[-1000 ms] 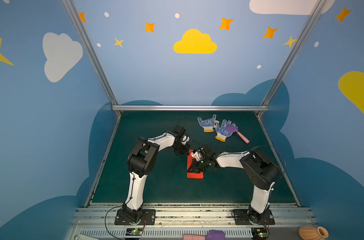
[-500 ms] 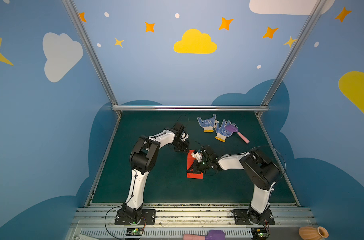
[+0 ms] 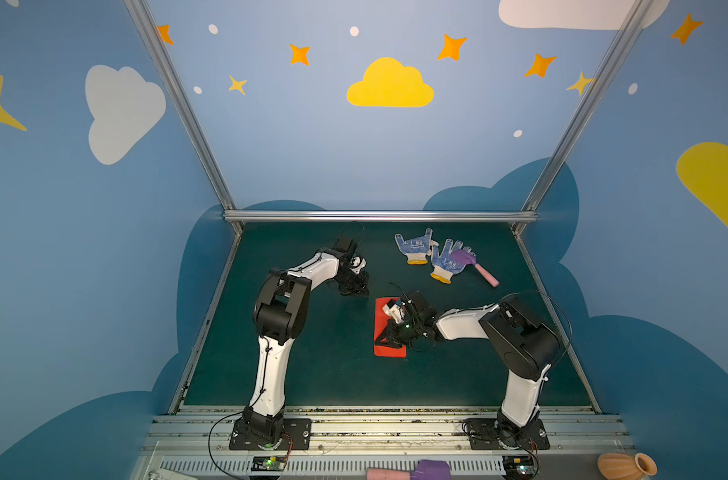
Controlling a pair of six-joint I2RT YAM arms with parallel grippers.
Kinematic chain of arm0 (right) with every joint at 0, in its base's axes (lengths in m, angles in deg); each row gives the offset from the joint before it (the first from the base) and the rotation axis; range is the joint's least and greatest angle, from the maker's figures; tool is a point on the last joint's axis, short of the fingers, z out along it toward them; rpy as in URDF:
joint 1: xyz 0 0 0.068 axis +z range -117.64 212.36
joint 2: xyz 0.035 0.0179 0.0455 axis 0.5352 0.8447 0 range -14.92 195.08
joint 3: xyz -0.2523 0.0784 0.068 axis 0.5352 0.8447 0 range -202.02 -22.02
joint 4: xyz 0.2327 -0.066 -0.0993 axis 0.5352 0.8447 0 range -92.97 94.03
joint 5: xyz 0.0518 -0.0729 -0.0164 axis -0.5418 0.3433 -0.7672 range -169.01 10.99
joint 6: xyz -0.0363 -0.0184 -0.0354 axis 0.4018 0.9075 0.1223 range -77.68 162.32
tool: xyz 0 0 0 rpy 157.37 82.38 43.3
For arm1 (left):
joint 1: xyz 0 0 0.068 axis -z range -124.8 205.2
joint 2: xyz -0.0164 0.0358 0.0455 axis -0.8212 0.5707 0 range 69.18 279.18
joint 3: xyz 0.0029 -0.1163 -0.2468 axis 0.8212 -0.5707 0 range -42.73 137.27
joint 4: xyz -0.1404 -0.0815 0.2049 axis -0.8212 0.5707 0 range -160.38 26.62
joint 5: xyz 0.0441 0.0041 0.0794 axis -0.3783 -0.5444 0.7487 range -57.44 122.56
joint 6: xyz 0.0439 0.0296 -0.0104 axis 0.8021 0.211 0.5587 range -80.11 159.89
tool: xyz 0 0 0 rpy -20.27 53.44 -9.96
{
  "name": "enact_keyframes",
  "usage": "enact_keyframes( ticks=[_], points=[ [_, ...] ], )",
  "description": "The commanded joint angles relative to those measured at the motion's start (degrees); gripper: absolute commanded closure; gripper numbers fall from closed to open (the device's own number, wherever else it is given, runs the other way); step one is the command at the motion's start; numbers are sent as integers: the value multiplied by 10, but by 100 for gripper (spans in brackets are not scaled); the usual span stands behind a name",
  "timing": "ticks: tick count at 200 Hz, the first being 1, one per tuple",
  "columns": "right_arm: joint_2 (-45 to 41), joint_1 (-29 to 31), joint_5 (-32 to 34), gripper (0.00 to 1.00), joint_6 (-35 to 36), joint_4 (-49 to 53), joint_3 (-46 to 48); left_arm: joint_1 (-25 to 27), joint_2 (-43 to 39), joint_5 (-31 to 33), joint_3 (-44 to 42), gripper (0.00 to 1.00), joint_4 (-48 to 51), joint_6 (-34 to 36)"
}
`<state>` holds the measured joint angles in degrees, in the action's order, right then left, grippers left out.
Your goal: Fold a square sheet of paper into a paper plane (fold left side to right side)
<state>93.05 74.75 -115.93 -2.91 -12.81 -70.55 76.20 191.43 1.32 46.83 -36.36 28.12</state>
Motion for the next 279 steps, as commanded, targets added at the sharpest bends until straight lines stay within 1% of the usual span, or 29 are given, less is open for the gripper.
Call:
enact_keyframes(
  ticks=[1,19,39,99,123,152,187,236,279],
  points=[
    [19,5,31,100,3,86,15,22,-59,-22,-43,97,-23,-3],
    [17,5,33,100,5,90,14,35,-75,-29,-78,97,-40,-8],
    [17,5,33,100,5,90,13,46,-70,-27,-87,97,-47,-9],
    [12,6,32,100,2,90,11,54,-11,-13,-24,97,-19,6],
    [7,5,27,100,1,88,7,54,9,-5,-14,97,-11,13],
    [5,0,15,100,7,96,-18,54,27,5,-18,97,-4,21],
    [-5,-13,-1,100,6,98,-47,54,23,10,-36,97,-12,20],
    [-18,-40,-11,100,3,97,-82,54,23,9,-40,97,-16,18],
    [8,-57,-11,100,-10,86,-118,54,22,7,-42,97,-16,18]
  ],
)
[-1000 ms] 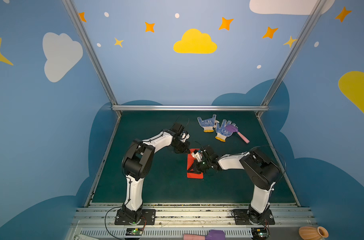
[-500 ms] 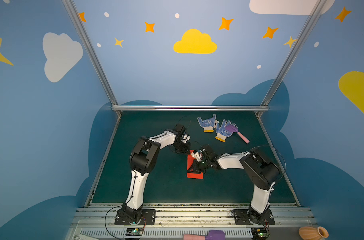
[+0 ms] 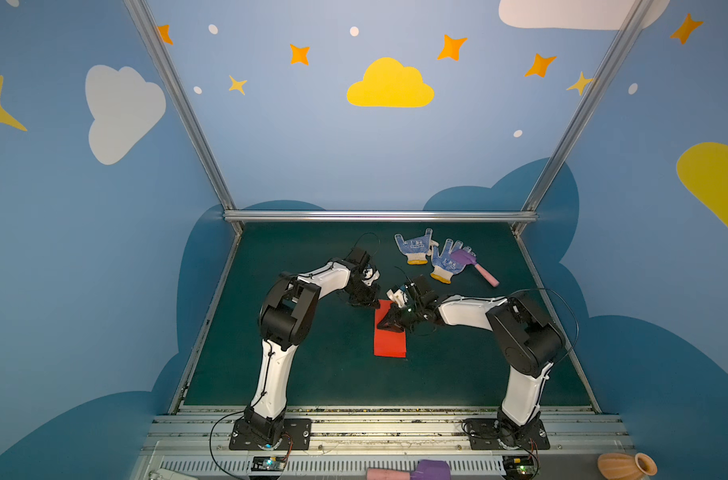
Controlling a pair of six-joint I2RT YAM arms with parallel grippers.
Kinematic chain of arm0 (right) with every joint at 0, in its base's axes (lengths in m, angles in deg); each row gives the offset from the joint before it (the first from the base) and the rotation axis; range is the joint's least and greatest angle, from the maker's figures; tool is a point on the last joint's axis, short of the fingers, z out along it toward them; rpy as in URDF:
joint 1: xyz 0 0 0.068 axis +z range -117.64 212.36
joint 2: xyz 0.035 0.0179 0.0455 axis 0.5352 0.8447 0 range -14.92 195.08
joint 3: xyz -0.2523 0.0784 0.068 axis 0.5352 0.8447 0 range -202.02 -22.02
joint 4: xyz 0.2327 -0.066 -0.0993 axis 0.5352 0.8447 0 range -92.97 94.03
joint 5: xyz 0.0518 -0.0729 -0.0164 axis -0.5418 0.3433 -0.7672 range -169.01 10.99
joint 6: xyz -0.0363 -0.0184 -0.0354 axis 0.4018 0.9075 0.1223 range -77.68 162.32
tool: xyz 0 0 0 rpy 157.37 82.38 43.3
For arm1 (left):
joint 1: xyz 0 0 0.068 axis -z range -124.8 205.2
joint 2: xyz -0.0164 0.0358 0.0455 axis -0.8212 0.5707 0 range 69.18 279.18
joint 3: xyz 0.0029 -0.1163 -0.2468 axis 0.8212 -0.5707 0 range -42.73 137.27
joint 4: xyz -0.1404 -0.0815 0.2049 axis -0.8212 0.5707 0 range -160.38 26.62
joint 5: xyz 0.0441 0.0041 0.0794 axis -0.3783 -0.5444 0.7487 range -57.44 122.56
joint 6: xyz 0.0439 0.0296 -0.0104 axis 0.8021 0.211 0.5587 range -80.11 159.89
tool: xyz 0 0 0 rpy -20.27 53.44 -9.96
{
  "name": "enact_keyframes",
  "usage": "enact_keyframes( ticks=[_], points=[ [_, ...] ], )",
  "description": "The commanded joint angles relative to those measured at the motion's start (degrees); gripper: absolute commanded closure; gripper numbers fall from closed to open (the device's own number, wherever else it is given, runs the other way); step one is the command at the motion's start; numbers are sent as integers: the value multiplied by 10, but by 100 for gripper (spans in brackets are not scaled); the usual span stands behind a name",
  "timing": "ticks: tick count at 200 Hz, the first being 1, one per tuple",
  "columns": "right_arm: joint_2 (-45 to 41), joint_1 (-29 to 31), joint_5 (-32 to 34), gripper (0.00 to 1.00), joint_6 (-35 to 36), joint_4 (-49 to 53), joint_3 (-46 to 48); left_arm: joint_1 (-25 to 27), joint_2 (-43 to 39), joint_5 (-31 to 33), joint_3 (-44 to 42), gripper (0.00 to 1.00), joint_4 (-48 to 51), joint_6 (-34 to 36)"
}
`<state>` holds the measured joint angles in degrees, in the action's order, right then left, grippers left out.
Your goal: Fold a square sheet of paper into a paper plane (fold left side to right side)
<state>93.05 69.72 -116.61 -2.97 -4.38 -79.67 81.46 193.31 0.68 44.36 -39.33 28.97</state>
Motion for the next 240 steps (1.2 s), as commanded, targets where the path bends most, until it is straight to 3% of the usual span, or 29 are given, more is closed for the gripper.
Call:
enact_keyframes(
  ticks=[1,54,105,164,240],
  points=[
    [9,-6,-3,100,-9,2,-28,2,4,14,-17,97,14,10],
    [68,-8,3,100,-16,3,-74,4,0,13,-16,97,16,11],
    [89,-6,-1,100,0,3,-44,3,-4,14,-17,97,17,13],
    [79,3,-16,100,41,40,-15,3,-2,16,-19,97,16,12],
    [49,31,-16,100,42,38,31,3,-2,16,-22,97,14,12]
  ],
)
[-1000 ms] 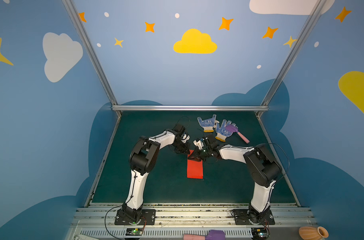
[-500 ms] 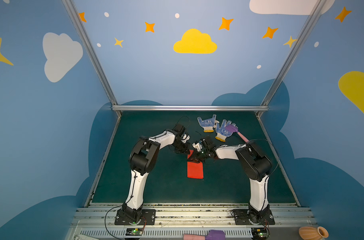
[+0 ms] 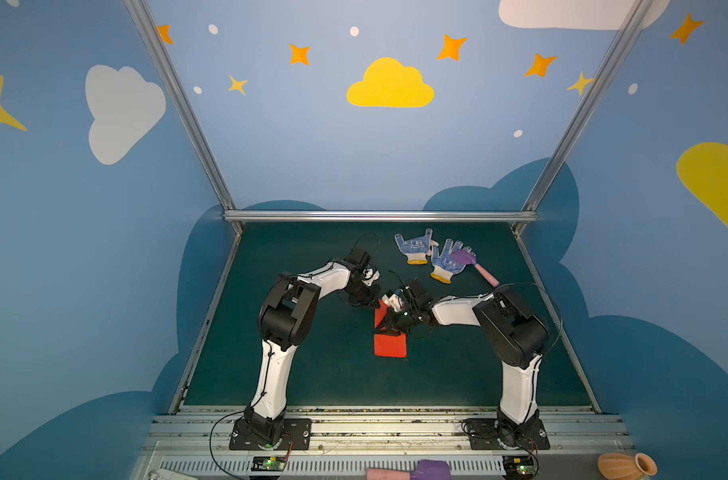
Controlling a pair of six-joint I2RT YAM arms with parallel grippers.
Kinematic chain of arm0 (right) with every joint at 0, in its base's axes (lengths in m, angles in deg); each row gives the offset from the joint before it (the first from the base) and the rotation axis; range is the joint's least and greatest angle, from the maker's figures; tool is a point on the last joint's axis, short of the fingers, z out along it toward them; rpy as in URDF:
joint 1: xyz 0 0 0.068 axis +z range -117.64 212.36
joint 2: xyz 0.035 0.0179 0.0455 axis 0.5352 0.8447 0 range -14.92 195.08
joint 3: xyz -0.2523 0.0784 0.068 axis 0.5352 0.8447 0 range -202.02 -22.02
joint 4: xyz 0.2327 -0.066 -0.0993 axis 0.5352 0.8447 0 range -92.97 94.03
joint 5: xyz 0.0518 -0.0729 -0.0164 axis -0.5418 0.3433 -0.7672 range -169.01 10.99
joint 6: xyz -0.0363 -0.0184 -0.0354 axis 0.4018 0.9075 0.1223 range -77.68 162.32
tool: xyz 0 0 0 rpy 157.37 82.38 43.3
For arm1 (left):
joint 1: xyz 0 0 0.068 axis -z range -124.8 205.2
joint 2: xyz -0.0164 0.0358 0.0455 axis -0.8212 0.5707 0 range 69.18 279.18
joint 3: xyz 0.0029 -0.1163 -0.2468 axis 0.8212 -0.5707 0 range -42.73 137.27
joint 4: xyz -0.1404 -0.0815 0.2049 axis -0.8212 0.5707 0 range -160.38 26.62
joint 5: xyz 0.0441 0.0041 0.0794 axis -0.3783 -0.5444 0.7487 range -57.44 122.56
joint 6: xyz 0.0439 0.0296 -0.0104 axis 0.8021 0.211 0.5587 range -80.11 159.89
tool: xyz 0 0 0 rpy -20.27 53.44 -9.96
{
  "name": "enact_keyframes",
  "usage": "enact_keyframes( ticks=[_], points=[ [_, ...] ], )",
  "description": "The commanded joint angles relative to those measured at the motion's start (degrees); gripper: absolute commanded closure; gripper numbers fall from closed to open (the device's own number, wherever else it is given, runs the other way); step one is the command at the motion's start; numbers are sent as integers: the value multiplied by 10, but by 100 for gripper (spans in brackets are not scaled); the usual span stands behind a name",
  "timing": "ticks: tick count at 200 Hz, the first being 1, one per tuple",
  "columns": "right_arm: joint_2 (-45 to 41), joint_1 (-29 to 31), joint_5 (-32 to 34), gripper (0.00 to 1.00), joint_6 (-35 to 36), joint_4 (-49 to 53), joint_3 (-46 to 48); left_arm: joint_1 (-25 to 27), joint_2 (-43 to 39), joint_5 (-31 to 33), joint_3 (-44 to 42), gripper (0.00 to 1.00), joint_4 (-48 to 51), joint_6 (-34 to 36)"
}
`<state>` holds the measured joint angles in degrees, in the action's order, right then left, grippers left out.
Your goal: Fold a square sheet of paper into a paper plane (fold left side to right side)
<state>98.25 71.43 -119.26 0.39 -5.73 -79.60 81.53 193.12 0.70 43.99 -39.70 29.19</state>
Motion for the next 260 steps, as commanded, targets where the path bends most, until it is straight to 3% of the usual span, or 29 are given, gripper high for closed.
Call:
enact_keyframes(
  ticks=[1,206,231,260],
  points=[
    [-3,14,10,100,8,51,31,3,-1,16,-18,97,18,9],
    [-59,80,28,100,0,20,185,5,-15,17,-26,97,15,8],
    [-105,79,23,100,-16,6,224,5,-29,7,-25,97,10,0],
    [-223,76,54,100,-23,57,248,7,-74,-10,-31,97,-12,-26]
  ],
)
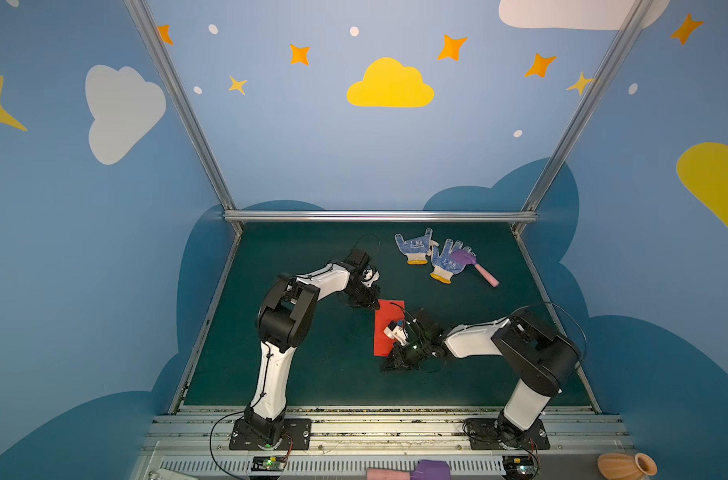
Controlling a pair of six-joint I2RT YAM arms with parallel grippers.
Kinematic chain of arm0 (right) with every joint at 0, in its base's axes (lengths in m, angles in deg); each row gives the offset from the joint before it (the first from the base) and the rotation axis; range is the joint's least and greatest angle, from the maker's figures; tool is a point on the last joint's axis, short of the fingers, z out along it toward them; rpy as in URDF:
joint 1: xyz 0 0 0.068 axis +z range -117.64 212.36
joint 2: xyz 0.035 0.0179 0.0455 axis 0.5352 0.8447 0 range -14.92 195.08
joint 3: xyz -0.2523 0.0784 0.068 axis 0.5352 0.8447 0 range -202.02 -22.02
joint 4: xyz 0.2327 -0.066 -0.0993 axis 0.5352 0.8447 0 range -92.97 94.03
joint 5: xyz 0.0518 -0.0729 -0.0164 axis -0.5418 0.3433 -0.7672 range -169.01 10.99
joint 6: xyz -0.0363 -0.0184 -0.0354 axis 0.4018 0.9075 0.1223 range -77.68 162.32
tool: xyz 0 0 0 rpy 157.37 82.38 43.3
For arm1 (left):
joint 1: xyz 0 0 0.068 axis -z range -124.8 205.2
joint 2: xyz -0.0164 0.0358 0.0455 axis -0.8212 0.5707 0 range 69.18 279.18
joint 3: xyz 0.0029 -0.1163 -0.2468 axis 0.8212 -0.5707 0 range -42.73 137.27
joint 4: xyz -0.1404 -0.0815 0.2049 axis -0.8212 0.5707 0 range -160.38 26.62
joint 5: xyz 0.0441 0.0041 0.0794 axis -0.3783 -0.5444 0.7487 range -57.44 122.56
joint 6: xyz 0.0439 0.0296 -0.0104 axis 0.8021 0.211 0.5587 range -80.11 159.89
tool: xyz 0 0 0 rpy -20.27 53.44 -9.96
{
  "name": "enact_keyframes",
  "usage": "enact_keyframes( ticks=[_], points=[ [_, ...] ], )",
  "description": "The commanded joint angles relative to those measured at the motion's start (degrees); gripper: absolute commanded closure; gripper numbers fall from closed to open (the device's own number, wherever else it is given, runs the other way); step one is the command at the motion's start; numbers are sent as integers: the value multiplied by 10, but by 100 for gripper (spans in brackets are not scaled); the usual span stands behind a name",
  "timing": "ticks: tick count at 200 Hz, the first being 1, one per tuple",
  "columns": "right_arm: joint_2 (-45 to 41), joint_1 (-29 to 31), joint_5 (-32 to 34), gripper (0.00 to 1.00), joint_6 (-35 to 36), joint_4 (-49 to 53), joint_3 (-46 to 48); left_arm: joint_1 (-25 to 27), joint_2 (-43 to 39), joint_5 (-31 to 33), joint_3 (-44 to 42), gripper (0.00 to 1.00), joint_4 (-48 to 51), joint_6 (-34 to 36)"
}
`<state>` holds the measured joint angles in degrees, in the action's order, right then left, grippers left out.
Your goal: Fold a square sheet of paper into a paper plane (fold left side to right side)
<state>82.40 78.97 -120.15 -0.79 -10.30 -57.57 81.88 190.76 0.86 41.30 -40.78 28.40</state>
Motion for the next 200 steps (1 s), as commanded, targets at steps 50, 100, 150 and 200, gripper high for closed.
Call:
enact_keyframes(
  ticks=[50,100,150,200],
  points=[
    [-255,-66,167,56,-12,258,35,4,-144,-22,-47,83,-68,-88],
    [-268,-132,155,40,-44,241,43,2,-157,-9,-67,62,-70,-90],
    [-183,-133,103,41,-71,148,53,2,-91,-18,-13,73,-42,-65],
    [-153,-133,87,43,-87,108,52,2,-35,-18,20,83,-32,-56]
  ],
)
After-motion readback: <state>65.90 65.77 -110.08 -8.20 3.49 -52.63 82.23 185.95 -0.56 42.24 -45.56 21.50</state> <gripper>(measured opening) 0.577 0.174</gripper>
